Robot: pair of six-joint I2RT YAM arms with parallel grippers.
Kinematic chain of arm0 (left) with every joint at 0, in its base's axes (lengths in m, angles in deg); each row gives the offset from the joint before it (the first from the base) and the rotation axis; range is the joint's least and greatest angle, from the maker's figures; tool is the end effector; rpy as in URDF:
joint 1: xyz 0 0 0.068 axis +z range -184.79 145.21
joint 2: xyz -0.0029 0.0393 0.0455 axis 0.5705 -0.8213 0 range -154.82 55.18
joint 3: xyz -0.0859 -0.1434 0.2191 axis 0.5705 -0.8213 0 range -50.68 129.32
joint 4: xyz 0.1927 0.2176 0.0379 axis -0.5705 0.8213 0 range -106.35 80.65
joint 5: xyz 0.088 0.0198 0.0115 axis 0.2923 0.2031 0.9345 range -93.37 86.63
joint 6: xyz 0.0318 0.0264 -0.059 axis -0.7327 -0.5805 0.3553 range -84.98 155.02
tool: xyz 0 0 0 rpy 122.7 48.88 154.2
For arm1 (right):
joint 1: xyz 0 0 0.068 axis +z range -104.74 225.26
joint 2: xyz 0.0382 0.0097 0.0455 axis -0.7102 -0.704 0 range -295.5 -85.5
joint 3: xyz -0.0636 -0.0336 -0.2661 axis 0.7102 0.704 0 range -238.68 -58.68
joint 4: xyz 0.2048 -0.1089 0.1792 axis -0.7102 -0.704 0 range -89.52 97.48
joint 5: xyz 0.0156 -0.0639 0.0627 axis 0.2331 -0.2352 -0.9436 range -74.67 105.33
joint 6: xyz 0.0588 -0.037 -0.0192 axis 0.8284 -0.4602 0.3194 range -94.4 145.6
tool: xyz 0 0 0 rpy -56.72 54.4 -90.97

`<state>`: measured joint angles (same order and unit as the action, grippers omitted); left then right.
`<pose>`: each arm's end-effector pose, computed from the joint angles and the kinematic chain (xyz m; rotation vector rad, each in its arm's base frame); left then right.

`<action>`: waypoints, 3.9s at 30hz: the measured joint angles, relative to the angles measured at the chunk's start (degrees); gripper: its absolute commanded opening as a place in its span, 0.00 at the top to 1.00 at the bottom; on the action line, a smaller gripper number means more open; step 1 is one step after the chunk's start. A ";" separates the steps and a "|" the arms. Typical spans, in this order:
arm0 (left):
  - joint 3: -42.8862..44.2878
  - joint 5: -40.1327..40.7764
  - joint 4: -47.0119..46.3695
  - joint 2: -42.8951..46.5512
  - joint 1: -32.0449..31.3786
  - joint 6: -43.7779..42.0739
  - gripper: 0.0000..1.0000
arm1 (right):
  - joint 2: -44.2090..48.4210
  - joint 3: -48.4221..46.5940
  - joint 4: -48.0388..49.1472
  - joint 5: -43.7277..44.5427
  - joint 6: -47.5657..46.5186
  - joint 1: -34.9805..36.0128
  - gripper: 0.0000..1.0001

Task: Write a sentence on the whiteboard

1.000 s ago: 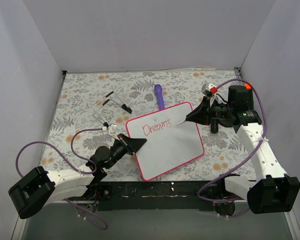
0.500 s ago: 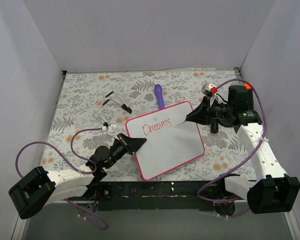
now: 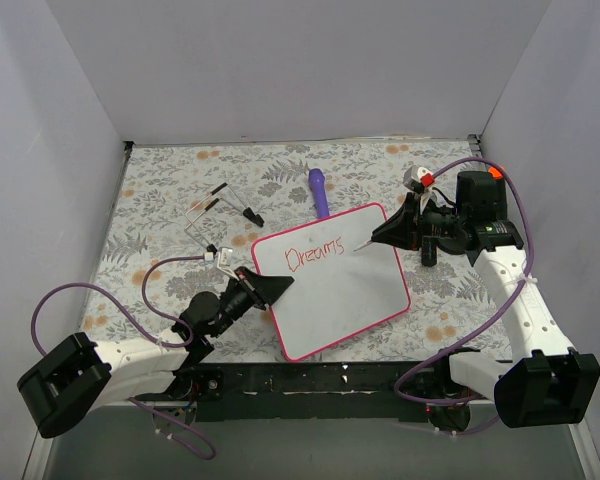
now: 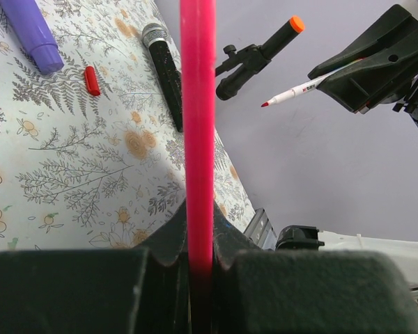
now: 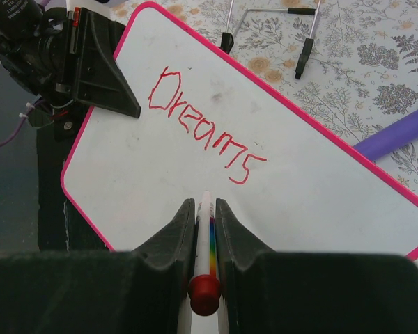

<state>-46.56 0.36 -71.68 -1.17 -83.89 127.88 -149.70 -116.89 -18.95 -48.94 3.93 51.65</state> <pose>0.1492 -0.1663 0.1594 -0.7541 1.7060 -1.8407 0.2637 0.0836 0.3308 -1.0518 1.6149 1.0010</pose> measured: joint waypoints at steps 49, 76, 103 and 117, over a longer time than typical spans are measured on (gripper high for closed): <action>-1.07 0.57 2.14 0.39 0.57 2.49 1.00 | -2.01 0.68 6.03 10.58 0.85 -4.90 0.99; -0.31 0.70 0.81 -2.38 0.57 3.39 1.00 | -8.39 1.07 13.18 20.92 2.60 7.69 0.99; -0.31 0.35 0.07 -3.23 0.68 3.43 1.00 | -9.57 1.75 14.56 27.78 3.87 8.20 0.99; -0.31 0.28 -0.85 -3.98 0.68 3.39 1.00 | -11.63 -0.72 14.53 25.11 4.92 7.89 0.99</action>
<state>-46.87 0.64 -72.53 -5.15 -83.21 131.27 -161.33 -117.61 -4.42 -23.83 8.85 59.54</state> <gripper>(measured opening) 0.036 0.186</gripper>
